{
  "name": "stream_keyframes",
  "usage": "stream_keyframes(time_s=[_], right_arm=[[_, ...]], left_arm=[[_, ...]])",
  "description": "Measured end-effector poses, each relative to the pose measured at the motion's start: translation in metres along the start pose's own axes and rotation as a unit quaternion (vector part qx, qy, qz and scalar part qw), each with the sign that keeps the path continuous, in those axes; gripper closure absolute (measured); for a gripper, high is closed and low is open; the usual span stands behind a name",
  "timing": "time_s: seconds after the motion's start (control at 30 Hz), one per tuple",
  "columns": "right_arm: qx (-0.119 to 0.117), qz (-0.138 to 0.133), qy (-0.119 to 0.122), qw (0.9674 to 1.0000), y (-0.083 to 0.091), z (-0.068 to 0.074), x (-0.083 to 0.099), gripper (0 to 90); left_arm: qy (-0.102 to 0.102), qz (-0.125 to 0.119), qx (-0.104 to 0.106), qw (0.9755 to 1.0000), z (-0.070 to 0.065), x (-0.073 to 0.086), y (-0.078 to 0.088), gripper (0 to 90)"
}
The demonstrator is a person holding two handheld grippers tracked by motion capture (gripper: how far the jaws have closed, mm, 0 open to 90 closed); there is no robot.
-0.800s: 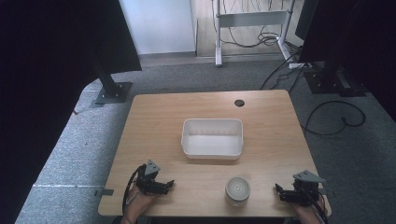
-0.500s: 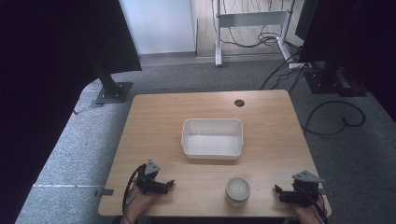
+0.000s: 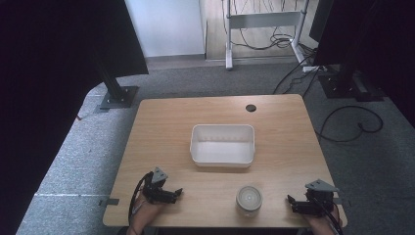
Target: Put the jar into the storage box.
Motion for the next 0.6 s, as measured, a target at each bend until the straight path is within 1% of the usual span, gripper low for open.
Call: stream_keyframes(time_s=[0.2,0.37,0.6], right_arm=[[-0.004,0.002,-0.001,1.0,0.0,0.001,0.0,0.1],[-0.017,-0.005,-0.001,0.9998,0.003,0.005,0.0,0.0],[-0.028,-0.005,0.015,0.9995,0.006,0.015,-0.003,0.3]], left_arm=[[0.0,0.0,0.0,1.0,0.0,0.0,0.0,0.0],[0.0,0.0,0.0,1.0,0.0,0.0,0.0,0.0],[0.0,0.0,0.0,1.0,0.0,0.0,0.0,0.0]])
Point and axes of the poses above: each handheld gripper's, and its own axes: y roughly backward along the jaws, x roughly out of its underside, z roughly to its left, the point moved 3 cm from there along -y, roughly forward along the jaws, and after that the axes turned 14 degrees about -x, right-handed, at the moved point
